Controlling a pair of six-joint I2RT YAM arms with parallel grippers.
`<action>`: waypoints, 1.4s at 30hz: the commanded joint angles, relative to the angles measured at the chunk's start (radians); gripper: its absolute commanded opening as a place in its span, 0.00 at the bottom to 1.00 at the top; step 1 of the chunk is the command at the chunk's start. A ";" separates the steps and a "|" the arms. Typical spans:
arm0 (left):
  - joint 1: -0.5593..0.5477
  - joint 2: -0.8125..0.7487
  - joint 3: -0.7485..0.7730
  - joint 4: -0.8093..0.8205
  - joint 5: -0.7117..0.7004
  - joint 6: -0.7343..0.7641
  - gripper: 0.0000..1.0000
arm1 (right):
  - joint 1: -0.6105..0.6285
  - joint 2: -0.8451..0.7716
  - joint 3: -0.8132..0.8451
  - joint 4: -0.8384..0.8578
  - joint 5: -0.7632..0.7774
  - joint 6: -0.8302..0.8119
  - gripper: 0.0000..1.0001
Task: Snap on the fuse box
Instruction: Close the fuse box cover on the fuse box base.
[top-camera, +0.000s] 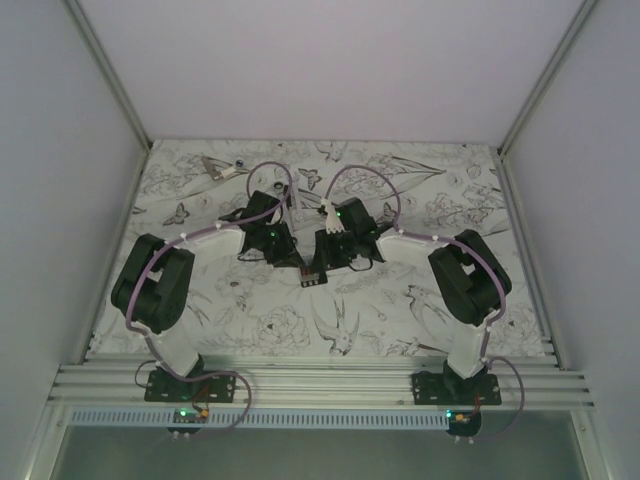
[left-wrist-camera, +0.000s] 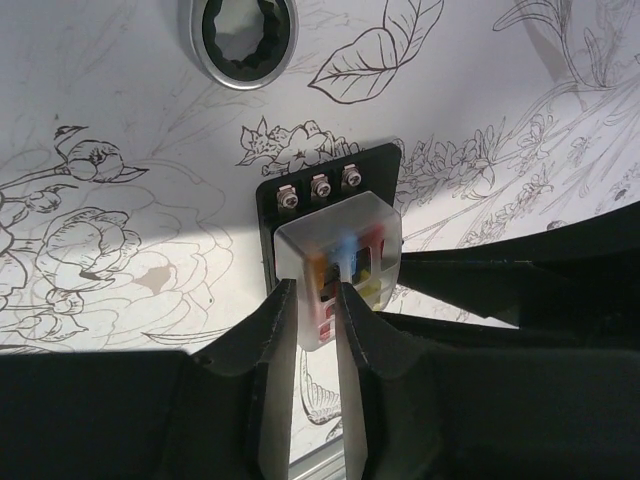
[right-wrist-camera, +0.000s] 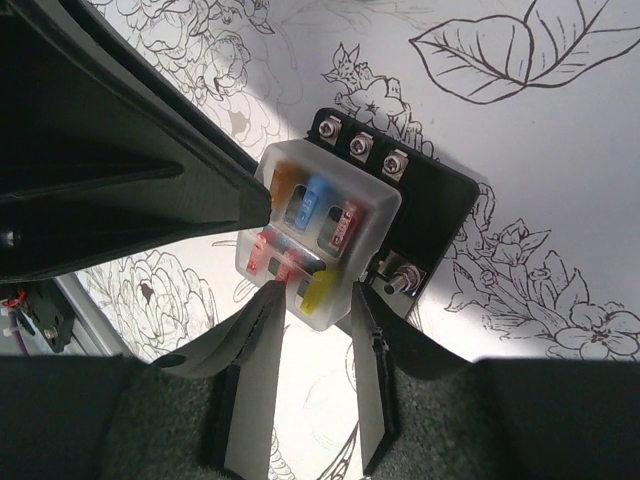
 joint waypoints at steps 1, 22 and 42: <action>-0.025 0.060 -0.067 -0.037 -0.021 -0.003 0.17 | 0.000 0.058 0.015 -0.039 0.024 -0.018 0.35; -0.069 0.058 -0.342 0.077 -0.087 -0.116 0.12 | 0.067 0.183 0.085 -0.225 0.234 -0.049 0.30; -0.117 -0.289 -0.273 -0.041 -0.168 -0.088 0.29 | 0.070 -0.086 0.066 -0.203 0.238 -0.129 0.40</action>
